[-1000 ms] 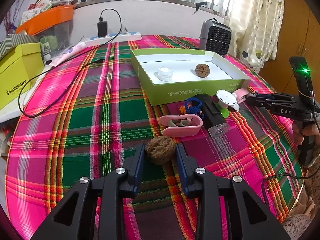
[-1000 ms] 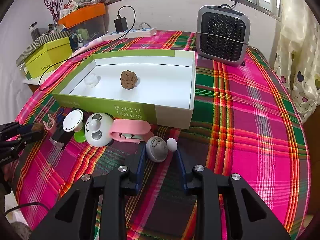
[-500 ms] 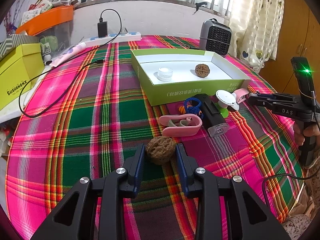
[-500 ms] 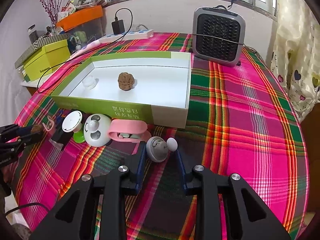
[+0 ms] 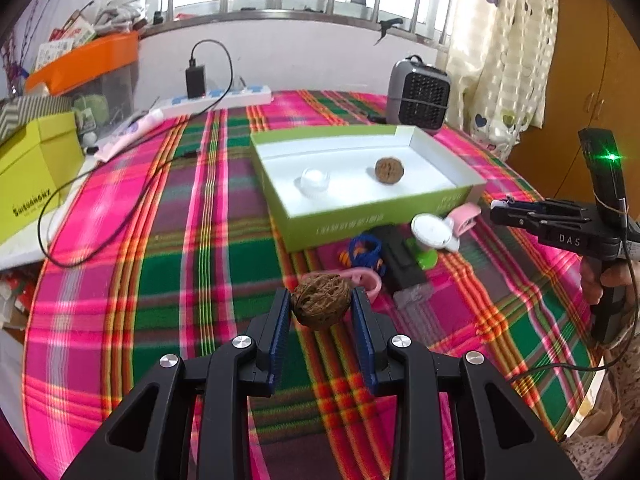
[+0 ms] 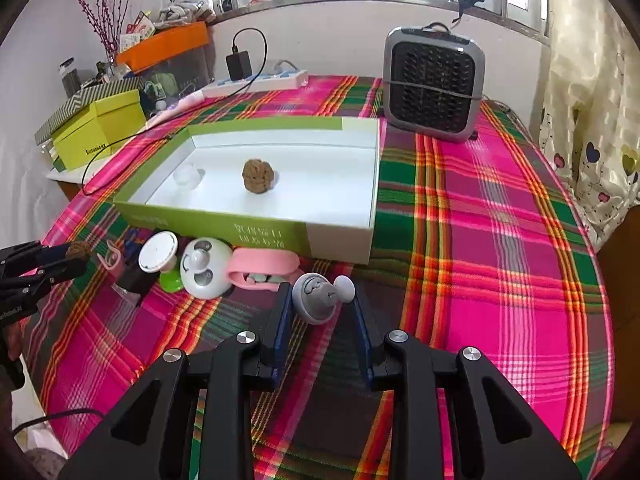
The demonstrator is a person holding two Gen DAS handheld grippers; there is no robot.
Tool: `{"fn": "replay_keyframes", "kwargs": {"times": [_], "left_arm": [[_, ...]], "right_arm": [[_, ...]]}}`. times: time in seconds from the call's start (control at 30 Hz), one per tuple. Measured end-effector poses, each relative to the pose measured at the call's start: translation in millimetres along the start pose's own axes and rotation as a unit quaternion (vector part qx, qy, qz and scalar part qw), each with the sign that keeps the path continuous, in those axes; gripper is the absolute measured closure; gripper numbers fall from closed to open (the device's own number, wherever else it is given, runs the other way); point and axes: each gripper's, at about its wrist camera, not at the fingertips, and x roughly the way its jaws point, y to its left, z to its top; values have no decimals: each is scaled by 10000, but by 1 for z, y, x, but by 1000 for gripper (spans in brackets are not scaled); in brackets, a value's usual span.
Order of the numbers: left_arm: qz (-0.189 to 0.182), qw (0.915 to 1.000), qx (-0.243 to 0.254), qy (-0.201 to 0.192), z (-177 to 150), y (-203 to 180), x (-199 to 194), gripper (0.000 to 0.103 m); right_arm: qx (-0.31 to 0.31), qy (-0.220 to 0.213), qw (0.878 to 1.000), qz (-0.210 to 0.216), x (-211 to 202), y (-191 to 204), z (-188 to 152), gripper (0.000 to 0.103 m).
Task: Organize objects
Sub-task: 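Close the right tool on the grey knob toy and lift both held objects, then lower the walnut into the tray with the left tool while the right tool releases the knob toy there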
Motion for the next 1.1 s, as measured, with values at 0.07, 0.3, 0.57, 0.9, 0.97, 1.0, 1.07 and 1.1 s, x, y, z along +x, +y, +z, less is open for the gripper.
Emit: {"fn": "replay_keyframes", "kwargs": {"times": [0.07, 0.3, 0.57, 0.9, 0.97, 1.0, 1.07, 1.1], "left_arm": [[-19, 10000, 33, -45, 7, -2, 0, 74], [-125, 9997, 107, -159, 29, -11, 6, 74], [-211, 9996, 79, -176, 64, -14, 28, 74], [-207, 9998, 13, -26, 98, -8, 68, 74], [-204, 9998, -23, 52, 104, -5, 78, 74], [-192, 9998, -34, 74, 106, -3, 81, 74], [-179, 9998, -8, 81, 111, -2, 87, 74], [-168, 9998, -16, 98, 113, -1, 90, 74]], "right_arm": [[-15, -49, 10000, -6, -3, -1, 4, 74], [-47, -174, 9998, 38, -9, 0, 18, 74], [-217, -274, 9993, 97, -2, 8, 47, 74], [-389, -60, 9988, 292, 37, 23, 85, 74], [-424, -15, 9986, 317, 44, 25, 91, 74], [-433, 27, 9985, 337, 49, 26, 94, 74], [-444, 102, 9981, 413, 59, 28, 100, 74], [-453, 167, 9979, 429, 66, 29, 102, 74]]}}
